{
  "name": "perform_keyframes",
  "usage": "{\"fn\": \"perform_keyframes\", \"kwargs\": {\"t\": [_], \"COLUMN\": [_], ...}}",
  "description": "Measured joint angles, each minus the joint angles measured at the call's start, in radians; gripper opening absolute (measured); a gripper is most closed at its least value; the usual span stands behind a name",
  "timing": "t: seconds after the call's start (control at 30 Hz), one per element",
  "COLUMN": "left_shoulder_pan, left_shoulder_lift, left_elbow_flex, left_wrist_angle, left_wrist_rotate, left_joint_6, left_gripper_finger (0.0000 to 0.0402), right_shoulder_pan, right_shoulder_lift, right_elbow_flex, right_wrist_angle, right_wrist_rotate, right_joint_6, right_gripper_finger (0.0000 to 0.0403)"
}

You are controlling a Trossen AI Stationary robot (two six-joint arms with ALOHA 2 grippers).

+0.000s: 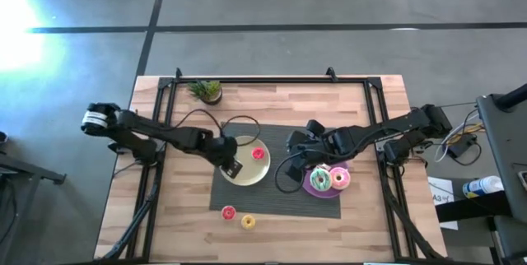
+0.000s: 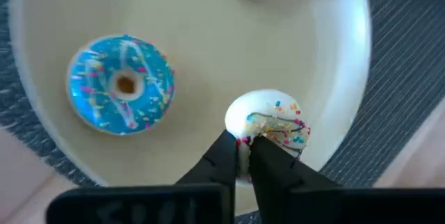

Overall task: Pick & Place donuts
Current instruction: Put the small white donut on the white plate

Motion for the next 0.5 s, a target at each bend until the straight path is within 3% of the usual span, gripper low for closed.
{"fn": "perform_keyframes", "kwargs": {"t": [0.27,0.5], "left_shoulder_pan": [-0.006,-0.009], "left_shoulder_lift": [0.051,0.023], "left_elbow_flex": [0.004,0.005], "left_wrist_angle": [-0.005,-0.071], "left_wrist_rotate": [-0.011,-0.015], "left_joint_6": [0.006,0.013], "left_gripper_finger": [0.0091,0.0107], "right_shoulder_pan": [0.012,0.012], "right_shoulder_lift": [0.0,0.0], "right_elbow_flex": [0.0,0.0], "right_wrist_angle": [-0.007,-0.005], "right_wrist_rotate": [0.007,0.009], "right_joint_6": [0.029,0.031], "right_gripper_finger": [0.0079,0.008]}}
